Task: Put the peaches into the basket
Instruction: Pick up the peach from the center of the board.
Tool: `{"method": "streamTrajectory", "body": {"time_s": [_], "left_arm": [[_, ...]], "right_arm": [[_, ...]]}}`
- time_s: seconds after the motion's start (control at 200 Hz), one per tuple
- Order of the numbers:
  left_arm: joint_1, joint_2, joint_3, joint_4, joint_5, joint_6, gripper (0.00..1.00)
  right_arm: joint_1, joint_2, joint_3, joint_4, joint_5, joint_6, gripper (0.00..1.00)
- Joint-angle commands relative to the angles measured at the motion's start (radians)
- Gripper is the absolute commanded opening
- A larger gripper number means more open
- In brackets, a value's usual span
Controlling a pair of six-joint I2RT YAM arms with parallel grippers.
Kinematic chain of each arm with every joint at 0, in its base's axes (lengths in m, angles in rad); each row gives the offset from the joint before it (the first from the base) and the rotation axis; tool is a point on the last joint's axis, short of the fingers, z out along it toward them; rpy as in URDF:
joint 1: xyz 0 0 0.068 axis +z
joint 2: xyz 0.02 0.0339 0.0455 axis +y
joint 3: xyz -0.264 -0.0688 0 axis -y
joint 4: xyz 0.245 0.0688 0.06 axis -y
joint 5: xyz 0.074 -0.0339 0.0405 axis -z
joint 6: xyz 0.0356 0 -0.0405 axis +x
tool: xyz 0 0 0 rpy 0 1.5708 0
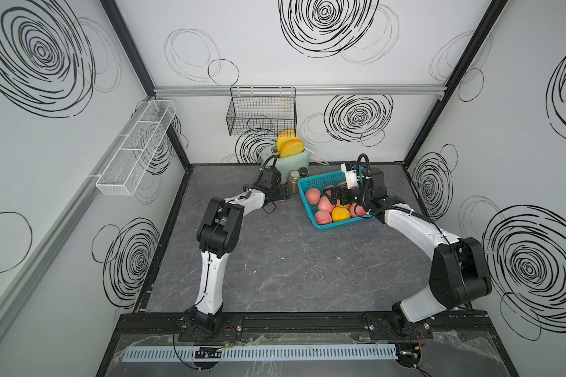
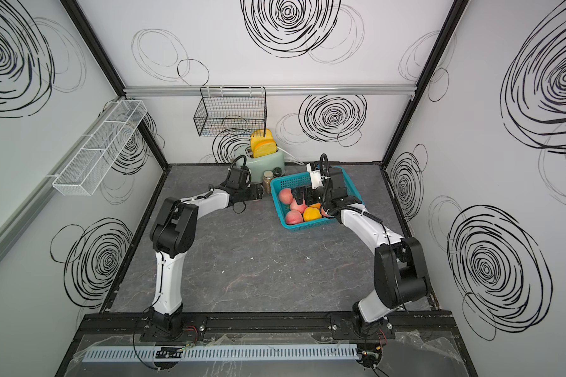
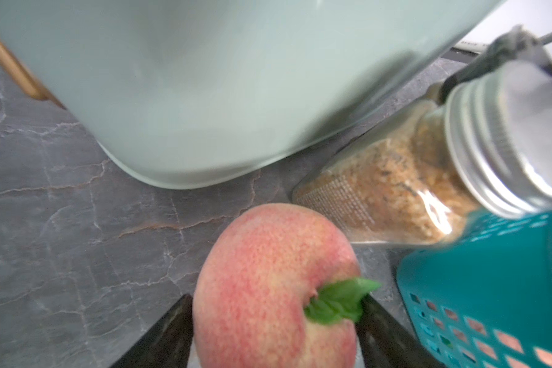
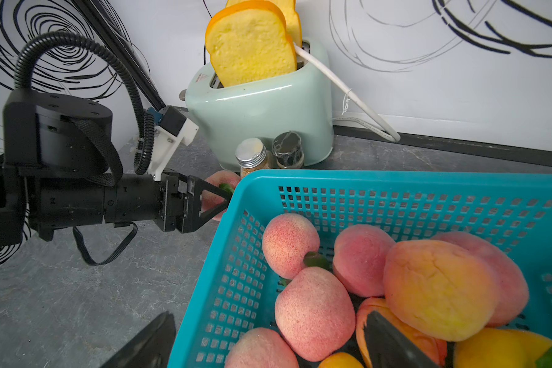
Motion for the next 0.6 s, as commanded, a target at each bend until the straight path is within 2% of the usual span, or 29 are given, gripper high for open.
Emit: {"method": "streamTrajectory", "body": {"time_s": [0.0, 0.28, 0.595], "left_arm": [[0.014, -0.001, 0.002, 0.030, 0.004, 0.003, 0.77], [0.015, -0.063, -0.056, 0.021, 0.010, -0.001, 0.73], [0.008, -0.269, -0.219, -0.008, 0.074, -0.045, 0.74]], "right_arm": [[-0.006, -0.039, -0.009, 0.024, -0.017, 0.007, 0.96], [-0.009, -0.054, -0.016, 0.024, -0.020, 0.010, 0.96], [-0.007, -0.077, -0.012, 0.017, -0.043, 0.023, 0.96]]}}
